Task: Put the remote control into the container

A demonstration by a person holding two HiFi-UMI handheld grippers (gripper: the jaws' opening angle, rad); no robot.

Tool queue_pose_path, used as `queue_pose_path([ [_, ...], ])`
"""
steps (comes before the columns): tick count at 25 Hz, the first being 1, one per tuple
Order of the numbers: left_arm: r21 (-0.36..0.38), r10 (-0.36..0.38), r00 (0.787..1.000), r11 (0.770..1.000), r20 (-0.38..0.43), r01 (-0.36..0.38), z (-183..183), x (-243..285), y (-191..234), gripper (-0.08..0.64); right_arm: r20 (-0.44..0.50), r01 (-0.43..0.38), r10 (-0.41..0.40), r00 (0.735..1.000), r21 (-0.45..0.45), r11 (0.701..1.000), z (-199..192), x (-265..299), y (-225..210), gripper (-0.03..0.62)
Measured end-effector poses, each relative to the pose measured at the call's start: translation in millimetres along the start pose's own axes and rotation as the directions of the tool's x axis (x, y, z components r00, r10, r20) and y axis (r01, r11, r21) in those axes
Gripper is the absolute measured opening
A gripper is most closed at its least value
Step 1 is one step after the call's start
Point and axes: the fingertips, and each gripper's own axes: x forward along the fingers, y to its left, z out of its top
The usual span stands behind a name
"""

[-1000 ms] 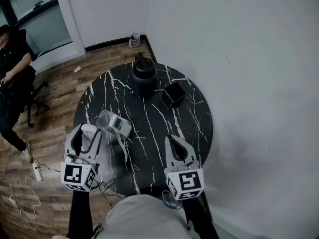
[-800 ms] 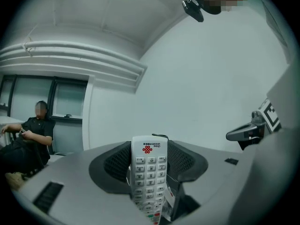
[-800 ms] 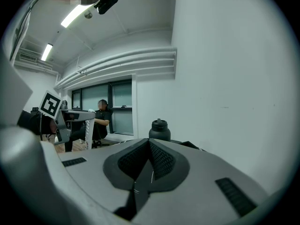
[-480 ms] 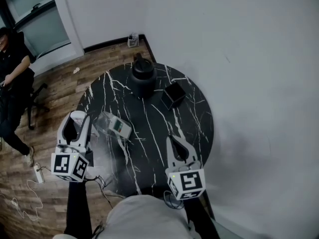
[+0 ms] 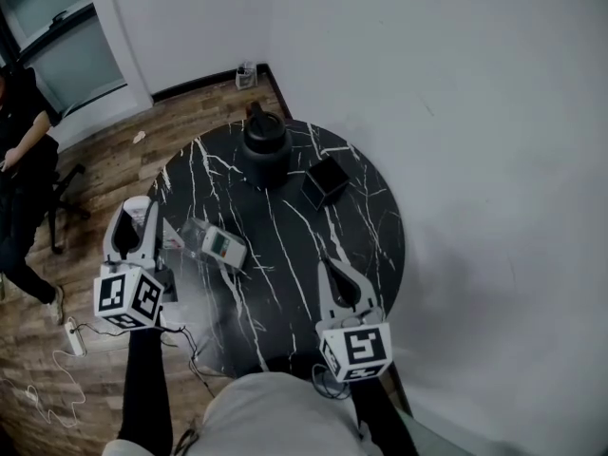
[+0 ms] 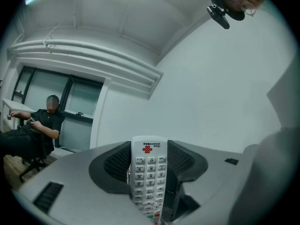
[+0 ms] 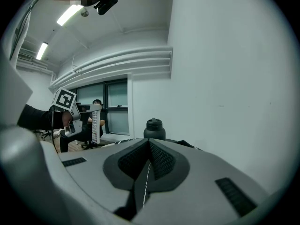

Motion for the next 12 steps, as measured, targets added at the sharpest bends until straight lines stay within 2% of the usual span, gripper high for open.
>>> queue_pose_path([
  [6, -0.055, 0.049, 0.999, 0.997, -0.023, -0.050, -13, 17, 14, 0.247, -0.016, 0.009, -0.009, 1.000, 0.003, 1.000, -4, 2, -4, 0.005],
  [12, -0.141, 0.132, 0.989, 0.980, -0.065, -0.140, -31, 29, 33, 0.247, -0.022, 0.022, -0.021, 1.000, 0.007, 1.000, -6, 3, -9, 0.005],
])
